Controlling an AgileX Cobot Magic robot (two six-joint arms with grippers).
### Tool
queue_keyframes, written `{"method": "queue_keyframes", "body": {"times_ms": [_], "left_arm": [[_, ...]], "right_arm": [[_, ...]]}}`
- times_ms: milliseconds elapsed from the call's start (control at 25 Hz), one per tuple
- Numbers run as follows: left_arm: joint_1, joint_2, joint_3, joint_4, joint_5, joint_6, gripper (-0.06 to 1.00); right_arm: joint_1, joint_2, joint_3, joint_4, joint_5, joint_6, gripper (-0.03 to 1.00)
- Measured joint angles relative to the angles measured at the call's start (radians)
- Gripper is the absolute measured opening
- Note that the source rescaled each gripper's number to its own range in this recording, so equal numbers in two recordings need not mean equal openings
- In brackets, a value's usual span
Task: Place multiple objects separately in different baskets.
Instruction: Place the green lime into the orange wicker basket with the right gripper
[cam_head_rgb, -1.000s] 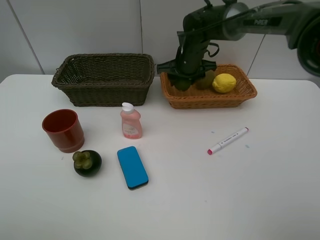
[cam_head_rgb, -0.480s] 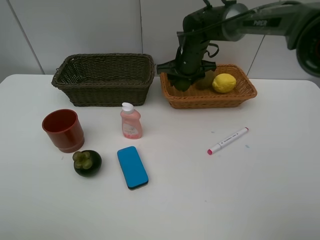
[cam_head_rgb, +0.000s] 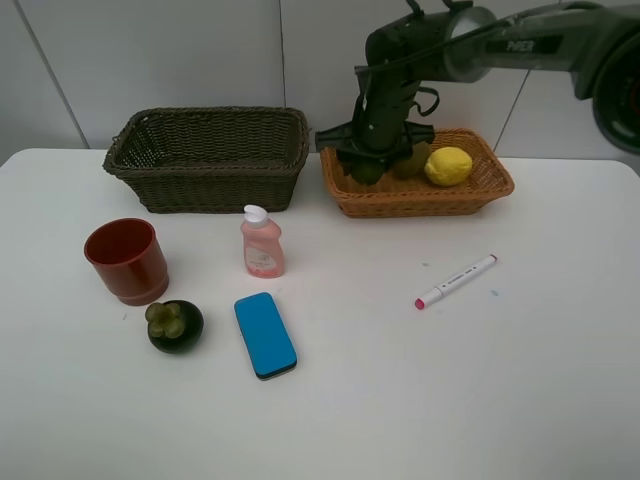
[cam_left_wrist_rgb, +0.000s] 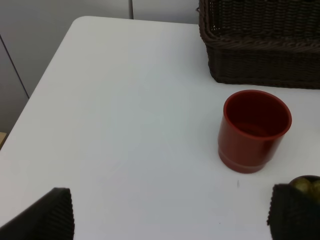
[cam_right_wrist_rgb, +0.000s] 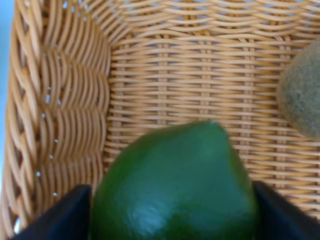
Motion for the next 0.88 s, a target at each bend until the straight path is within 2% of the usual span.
{"method": "queue_keyframes", "body": {"times_ms": [80,200,520,760,880], "left_arm": [[0.0,0.0,0.0,0.0,0.0,0.0,1.0],[0.0,0.0,0.0,0.0,0.0,0.0,1.0],[0.0,0.0,0.0,0.0,0.0,0.0,1.0],[0.0,0.0,0.0,0.0,0.0,0.0,1.0],[0.0,0.0,0.0,0.0,0.0,0.0,1.0]], "right_arm": [[0.0,0.0,0.0,-0.011,0.006,0.0,0.88],[0.0,0.0,0.0,-0.013,0.014,0.0,0.97],[0.0,0.0,0.0,-0.015,0.05,-0.035,1.0],[0.0,-0.035,0.0,-0.014,0.177,-0.237,1.0],[0.0,-0.083,0.0,-0.013,0.279,-0.37,1.0]]}}
